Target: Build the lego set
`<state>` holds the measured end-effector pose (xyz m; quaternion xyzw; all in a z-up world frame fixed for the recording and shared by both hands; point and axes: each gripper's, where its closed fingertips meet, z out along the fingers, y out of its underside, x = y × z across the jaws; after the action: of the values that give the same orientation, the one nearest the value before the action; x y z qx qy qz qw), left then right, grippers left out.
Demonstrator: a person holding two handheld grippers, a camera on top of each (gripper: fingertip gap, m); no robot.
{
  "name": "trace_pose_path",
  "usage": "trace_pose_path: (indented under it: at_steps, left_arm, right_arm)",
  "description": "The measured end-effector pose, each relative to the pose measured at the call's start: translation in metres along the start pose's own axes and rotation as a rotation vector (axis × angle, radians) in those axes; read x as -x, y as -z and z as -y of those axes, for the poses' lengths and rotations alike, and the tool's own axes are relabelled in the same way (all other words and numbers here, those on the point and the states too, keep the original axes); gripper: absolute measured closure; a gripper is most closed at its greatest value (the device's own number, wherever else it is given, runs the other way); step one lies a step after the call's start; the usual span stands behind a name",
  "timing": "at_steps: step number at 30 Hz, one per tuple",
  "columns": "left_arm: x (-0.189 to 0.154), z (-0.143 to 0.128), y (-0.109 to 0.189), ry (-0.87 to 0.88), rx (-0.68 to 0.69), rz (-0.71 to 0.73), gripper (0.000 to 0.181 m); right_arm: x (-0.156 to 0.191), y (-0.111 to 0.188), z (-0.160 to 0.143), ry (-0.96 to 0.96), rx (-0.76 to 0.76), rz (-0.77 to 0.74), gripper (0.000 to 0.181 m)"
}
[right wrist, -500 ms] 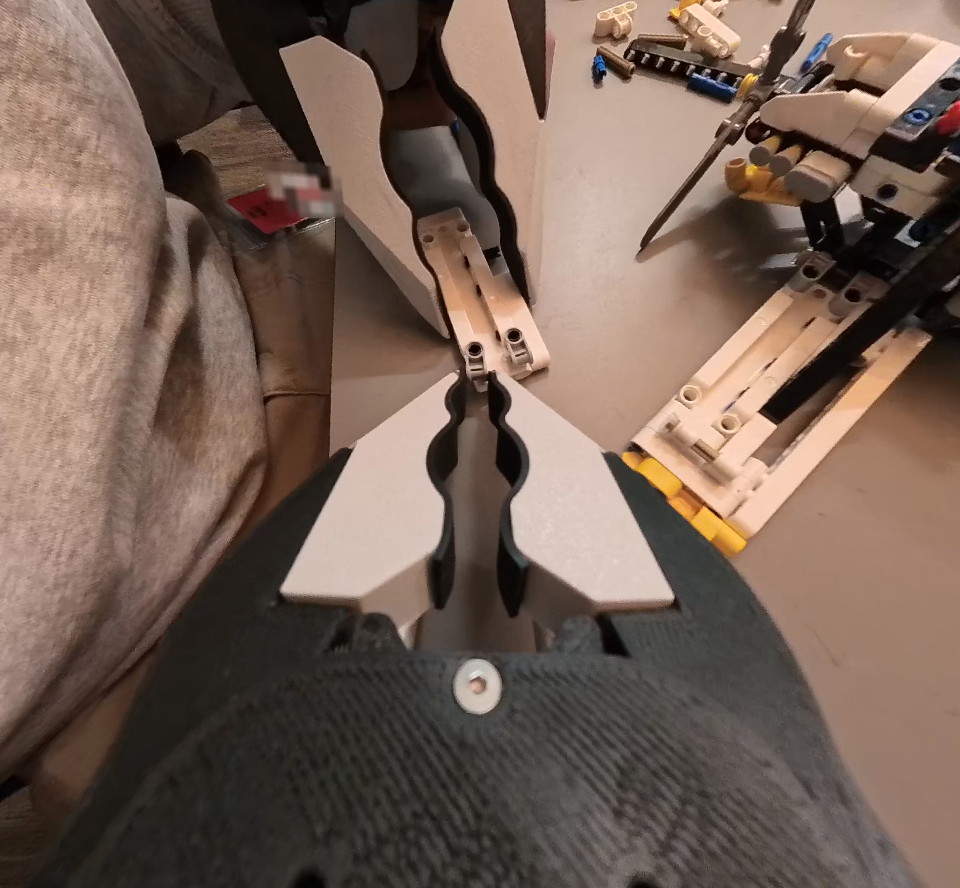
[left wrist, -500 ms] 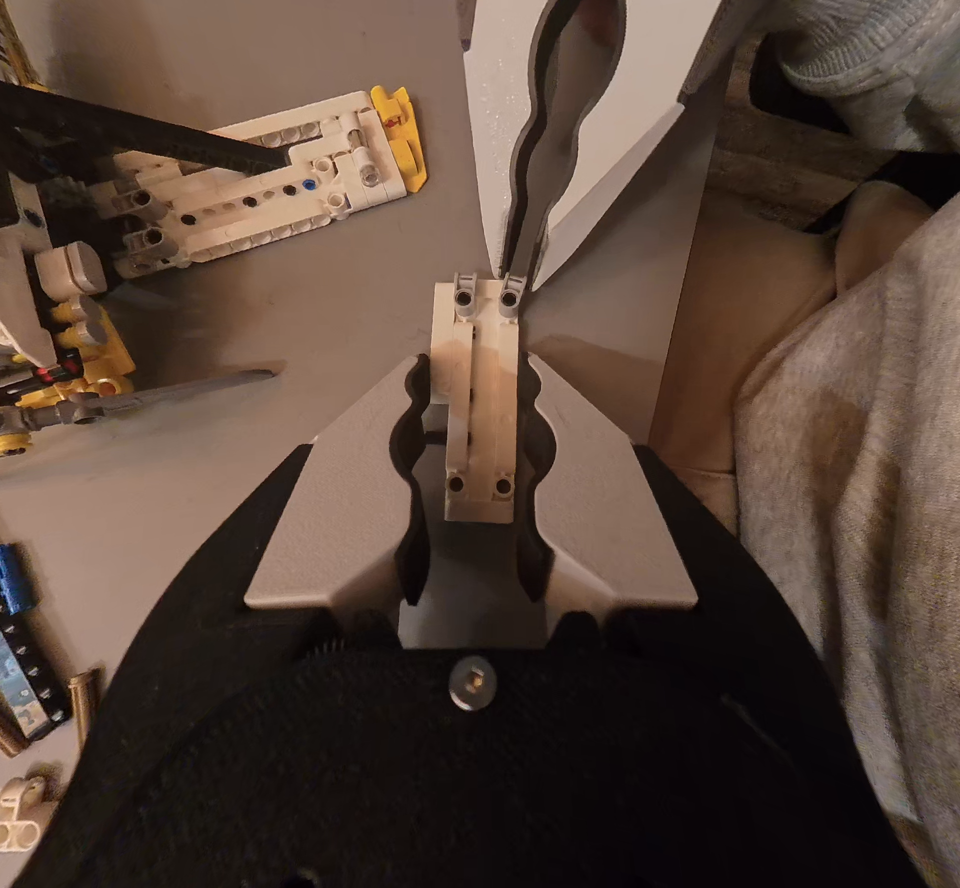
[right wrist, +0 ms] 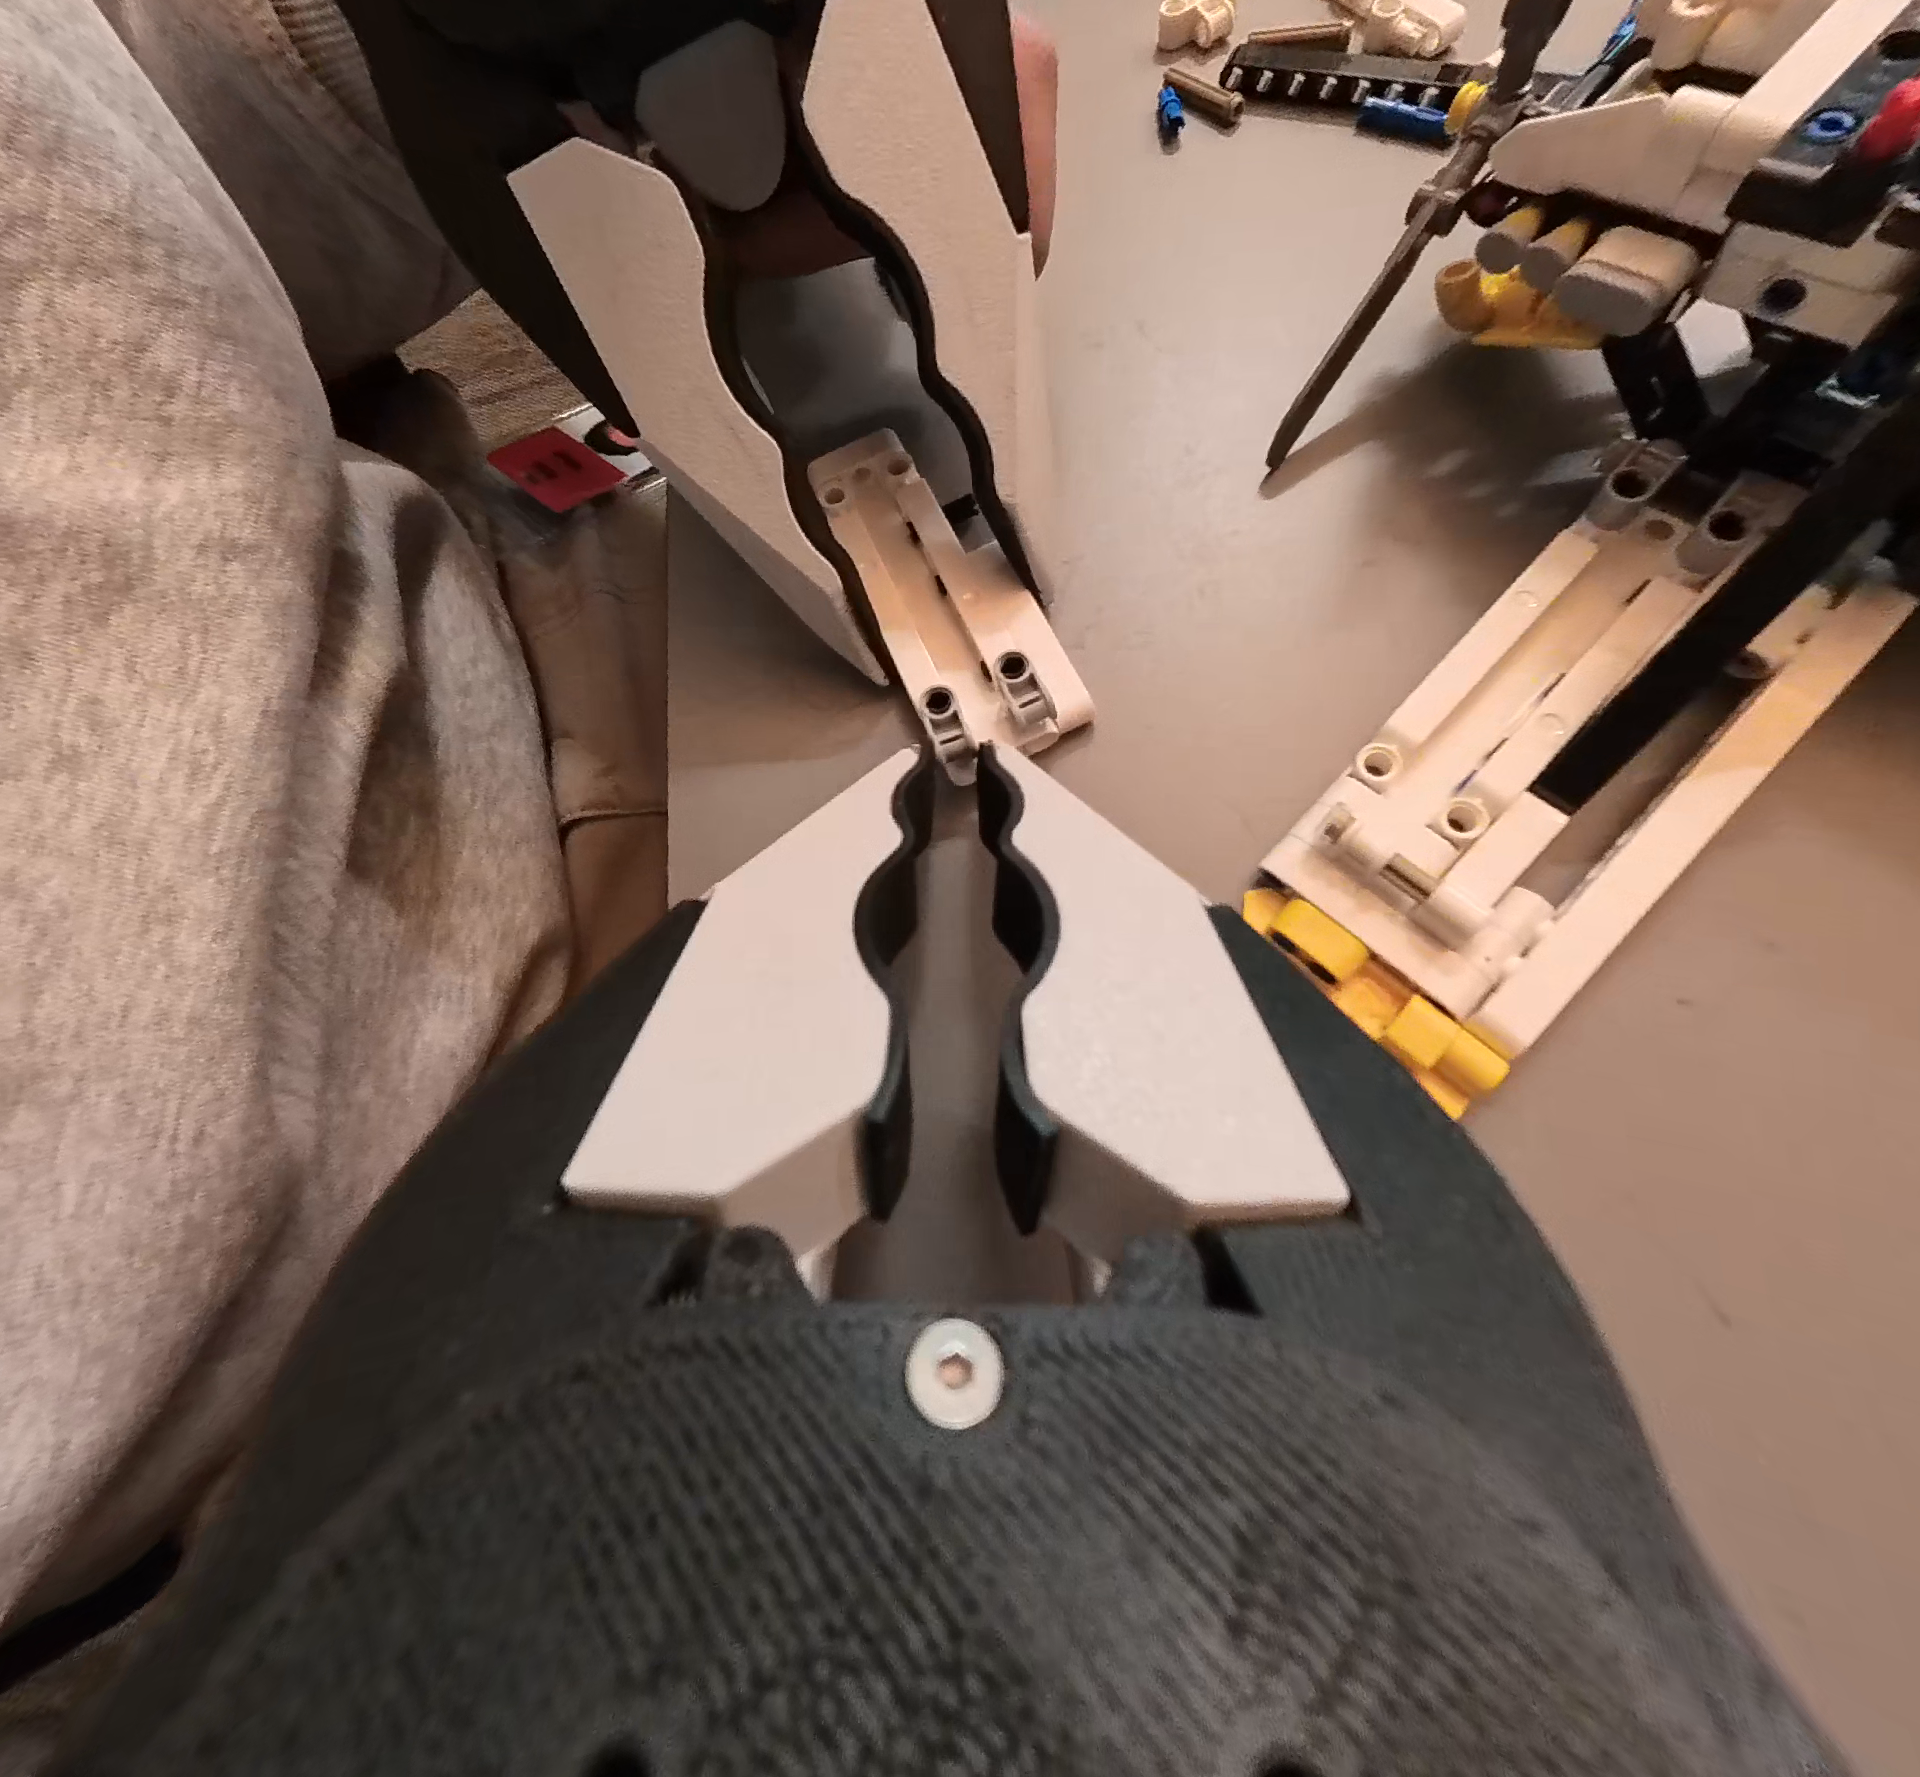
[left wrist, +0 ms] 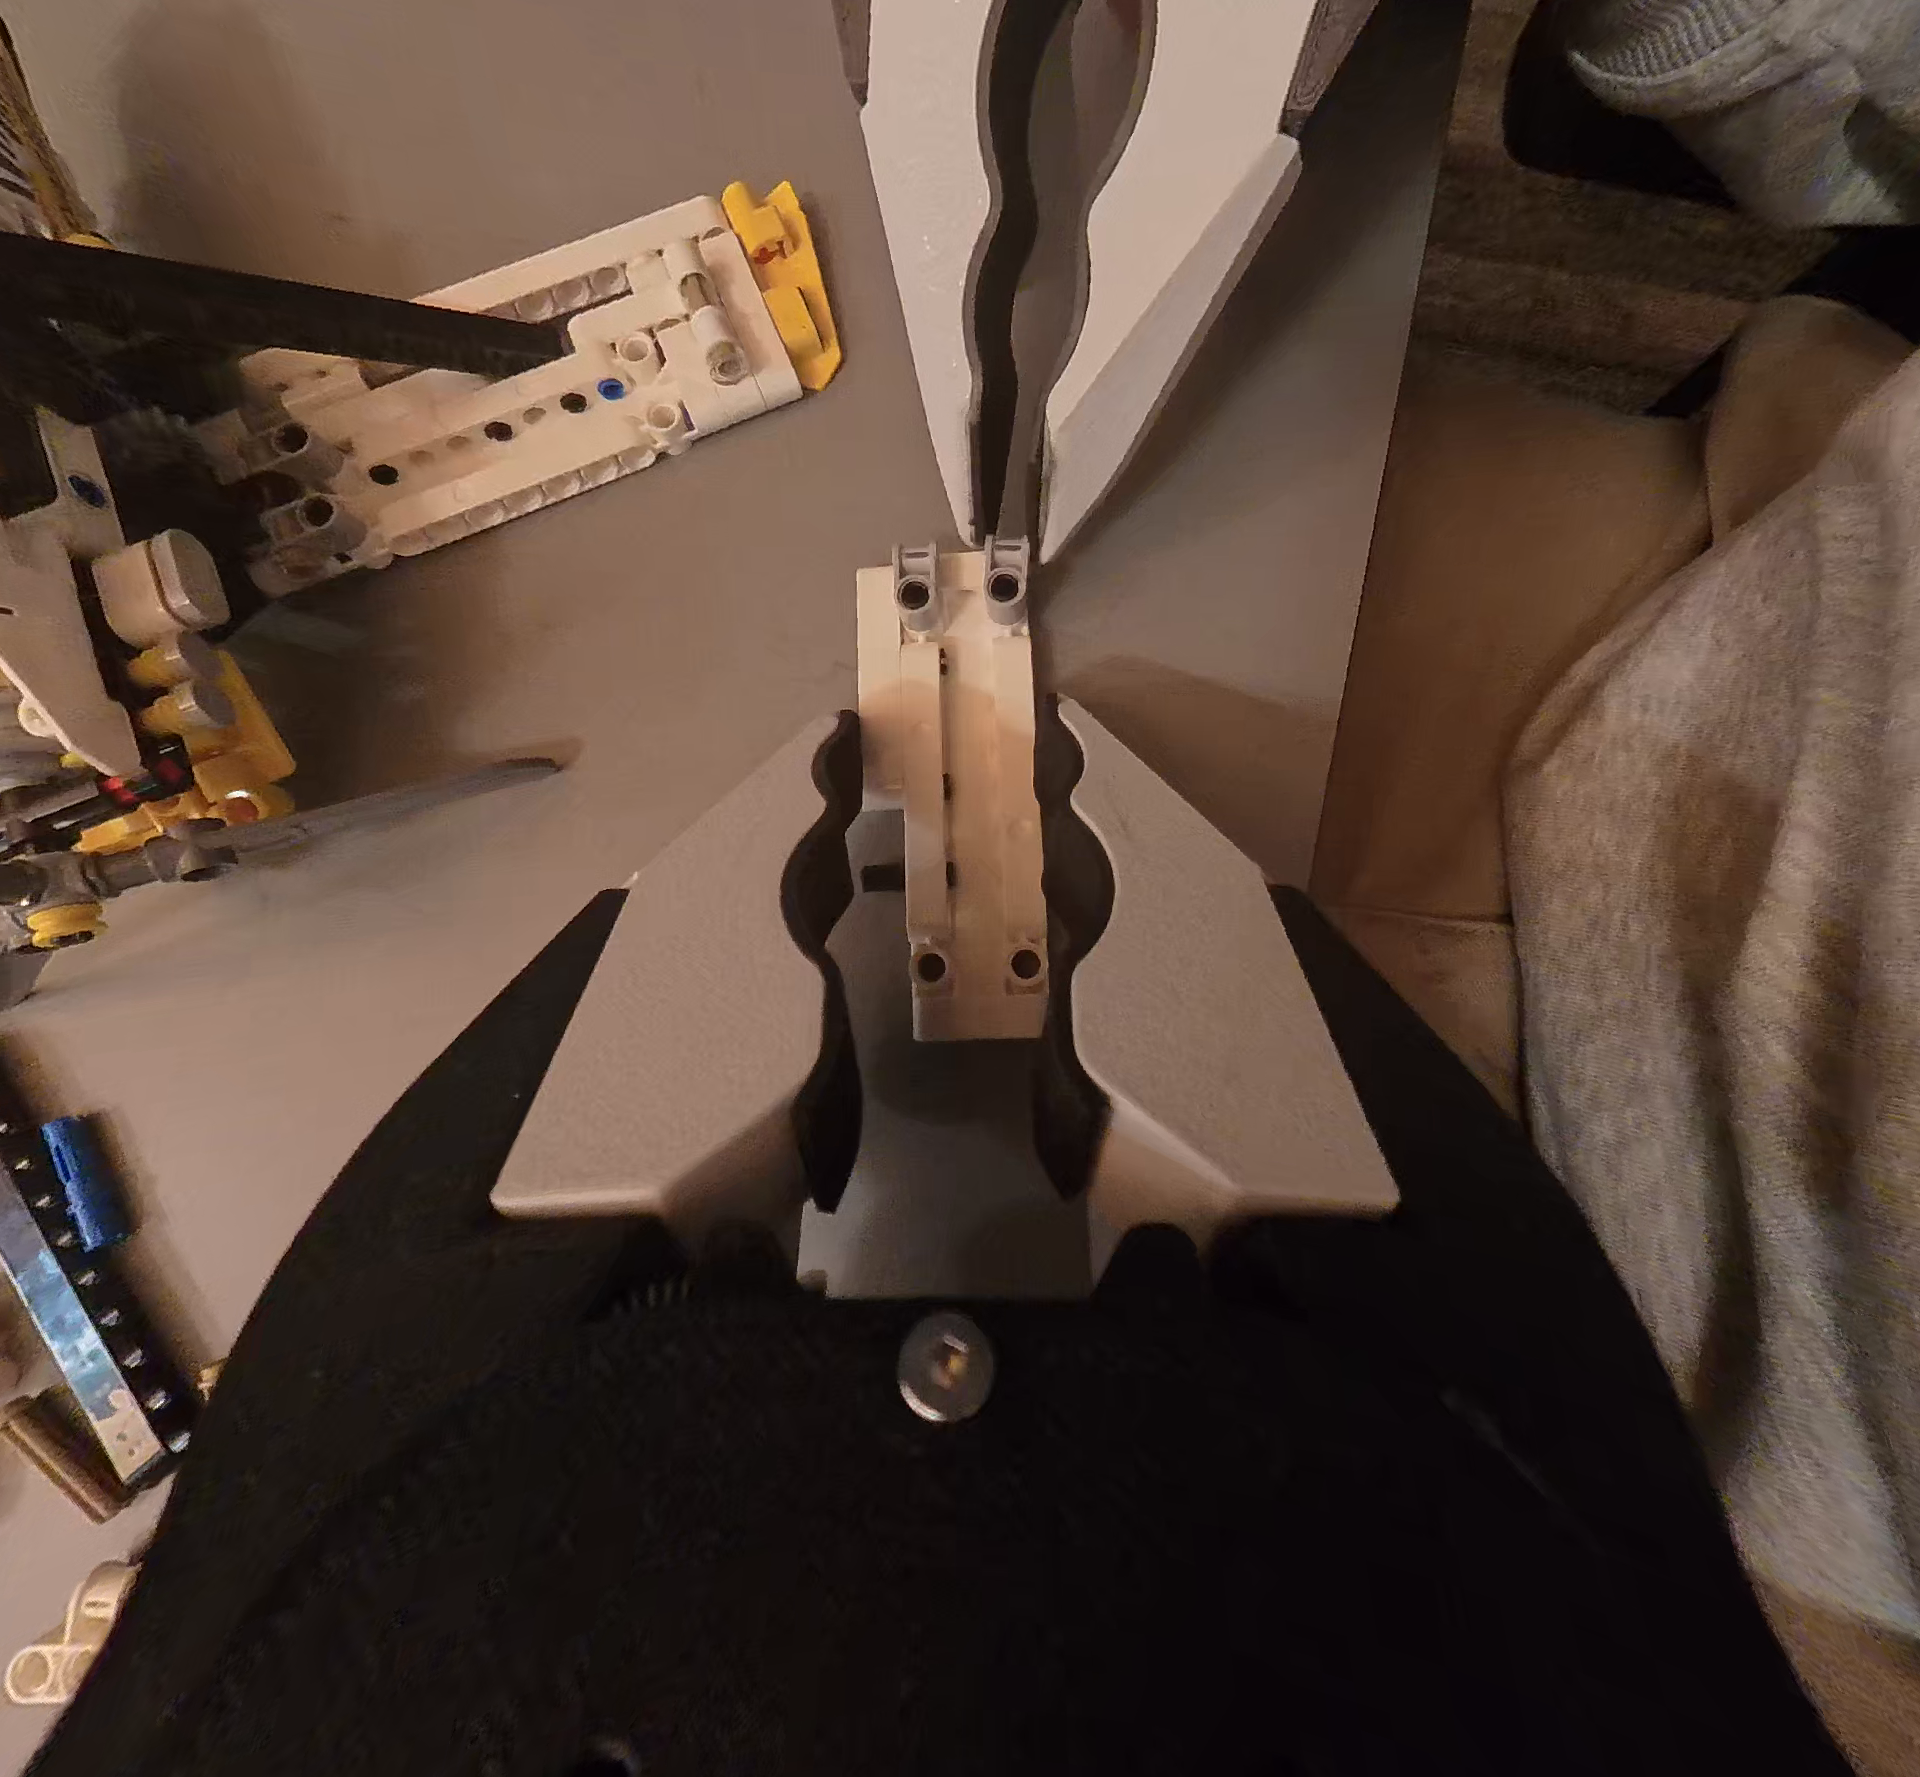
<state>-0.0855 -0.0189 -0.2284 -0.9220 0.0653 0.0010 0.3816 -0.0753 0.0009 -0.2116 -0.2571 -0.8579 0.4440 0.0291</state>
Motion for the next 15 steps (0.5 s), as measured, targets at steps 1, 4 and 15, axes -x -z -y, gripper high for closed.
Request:
trace_pose_path:
  at_steps: [1, 4, 15]
  left_arm:
    - [0.0000, 0.0000, 0.0000, -0.001, 0.000, 0.000, 0.146]
    - [-0.0001, -0.0001, 0.0000, -0.006, 0.000, 0.002, 0.146]
    - [0.0012, -0.0002, 0.0001, 0.004, 0.001, 0.008, 0.144]
  right_arm:
    - [-0.0008, -0.0001, 0.0001, -0.003, 0.000, -0.003, 0.176]
    - [-0.0035, -0.0007, 0.0002, -0.008, 0.000, -0.020, 0.181]
    - [-0.0004, -0.0004, 0.0023, 0.078, -0.017, -0.064, 0.169]
